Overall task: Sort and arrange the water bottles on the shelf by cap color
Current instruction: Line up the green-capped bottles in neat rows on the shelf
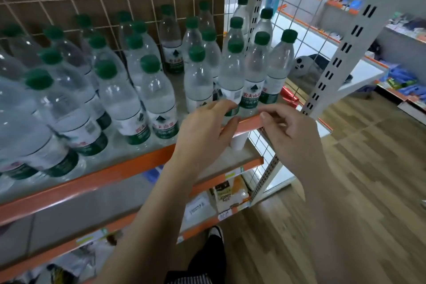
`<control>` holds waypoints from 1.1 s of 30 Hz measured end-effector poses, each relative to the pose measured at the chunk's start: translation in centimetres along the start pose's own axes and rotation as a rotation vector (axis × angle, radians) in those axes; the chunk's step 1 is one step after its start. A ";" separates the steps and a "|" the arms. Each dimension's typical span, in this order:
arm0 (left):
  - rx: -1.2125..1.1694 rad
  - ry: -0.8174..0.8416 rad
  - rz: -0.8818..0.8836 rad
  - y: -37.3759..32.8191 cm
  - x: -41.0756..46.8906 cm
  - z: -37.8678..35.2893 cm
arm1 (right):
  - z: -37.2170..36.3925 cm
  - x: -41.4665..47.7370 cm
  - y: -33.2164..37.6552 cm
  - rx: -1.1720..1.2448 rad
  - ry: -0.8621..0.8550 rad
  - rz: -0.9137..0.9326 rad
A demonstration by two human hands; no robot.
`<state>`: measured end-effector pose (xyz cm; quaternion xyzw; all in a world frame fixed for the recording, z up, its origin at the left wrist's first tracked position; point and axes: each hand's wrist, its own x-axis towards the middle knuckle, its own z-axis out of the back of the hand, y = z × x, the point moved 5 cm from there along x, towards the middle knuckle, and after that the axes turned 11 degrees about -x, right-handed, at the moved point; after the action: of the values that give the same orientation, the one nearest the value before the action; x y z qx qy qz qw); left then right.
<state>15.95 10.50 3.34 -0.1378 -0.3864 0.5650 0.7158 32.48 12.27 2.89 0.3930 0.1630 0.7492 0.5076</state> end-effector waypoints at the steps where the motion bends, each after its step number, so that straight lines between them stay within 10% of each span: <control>1: -0.003 -0.020 -0.019 -0.2 1.3 -0.3 | 0.4 1.1 -0.6 -0.010 -0.009 -0.002; 12: 0.023 -0.184 -0.183 -3.7 15.7 1.8 | 5.7 17.7 -2.1 -0.088 -0.159 0.157; 33: 0.243 -0.039 0.120 3.5 26.1 9.1 | -2.3 38.8 1.9 -0.259 0.268 0.452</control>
<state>8.70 33.31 17.55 -0.0620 -0.3199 0.6520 0.6847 22.72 46.27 19.12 0.2485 0.0398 0.9032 0.3477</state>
